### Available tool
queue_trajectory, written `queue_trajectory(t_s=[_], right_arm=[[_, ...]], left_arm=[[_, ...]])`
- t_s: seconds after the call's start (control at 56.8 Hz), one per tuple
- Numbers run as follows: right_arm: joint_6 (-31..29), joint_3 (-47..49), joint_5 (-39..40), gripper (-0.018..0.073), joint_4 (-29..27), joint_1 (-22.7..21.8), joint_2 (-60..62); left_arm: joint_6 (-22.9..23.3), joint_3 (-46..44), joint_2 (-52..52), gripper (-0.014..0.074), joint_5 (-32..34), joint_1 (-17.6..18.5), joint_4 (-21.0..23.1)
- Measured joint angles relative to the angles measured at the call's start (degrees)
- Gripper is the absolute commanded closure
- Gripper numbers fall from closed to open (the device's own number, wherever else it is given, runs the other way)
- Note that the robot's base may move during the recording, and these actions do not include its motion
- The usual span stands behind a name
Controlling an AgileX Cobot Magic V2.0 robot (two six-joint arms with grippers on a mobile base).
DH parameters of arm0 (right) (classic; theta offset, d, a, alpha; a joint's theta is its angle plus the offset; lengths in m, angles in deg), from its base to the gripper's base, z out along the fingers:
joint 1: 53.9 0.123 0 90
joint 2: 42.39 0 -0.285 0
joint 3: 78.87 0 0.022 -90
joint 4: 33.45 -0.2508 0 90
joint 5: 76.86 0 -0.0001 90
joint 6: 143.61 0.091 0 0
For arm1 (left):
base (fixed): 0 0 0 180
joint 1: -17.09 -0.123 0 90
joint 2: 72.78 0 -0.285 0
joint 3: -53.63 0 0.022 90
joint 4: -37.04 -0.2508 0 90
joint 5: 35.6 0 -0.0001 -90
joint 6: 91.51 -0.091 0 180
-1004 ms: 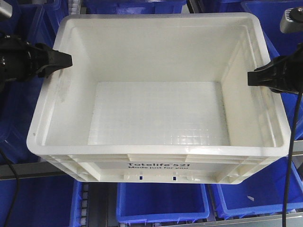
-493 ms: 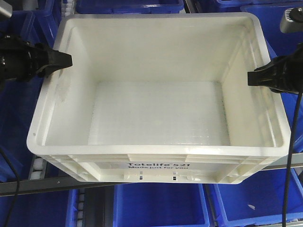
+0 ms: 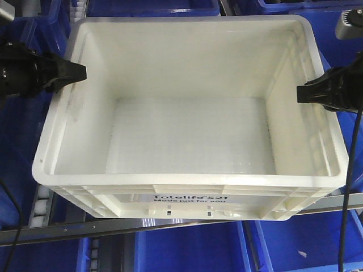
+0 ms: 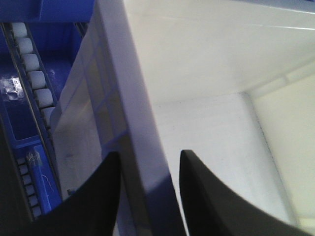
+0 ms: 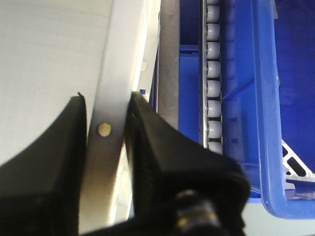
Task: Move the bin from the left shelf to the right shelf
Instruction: 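Hold the tote above the roller shelf while the base aligns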
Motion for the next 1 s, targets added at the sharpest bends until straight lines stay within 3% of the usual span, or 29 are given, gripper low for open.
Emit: queue_trajectory(t_s=[1.004], right_arm=[[0.00, 0.00, 0.00, 0.0564, 0.00, 0.00, 0.00]], left_arm=[[0.00, 0.00, 0.00, 0.0600, 0.00, 0.00, 0.00]])
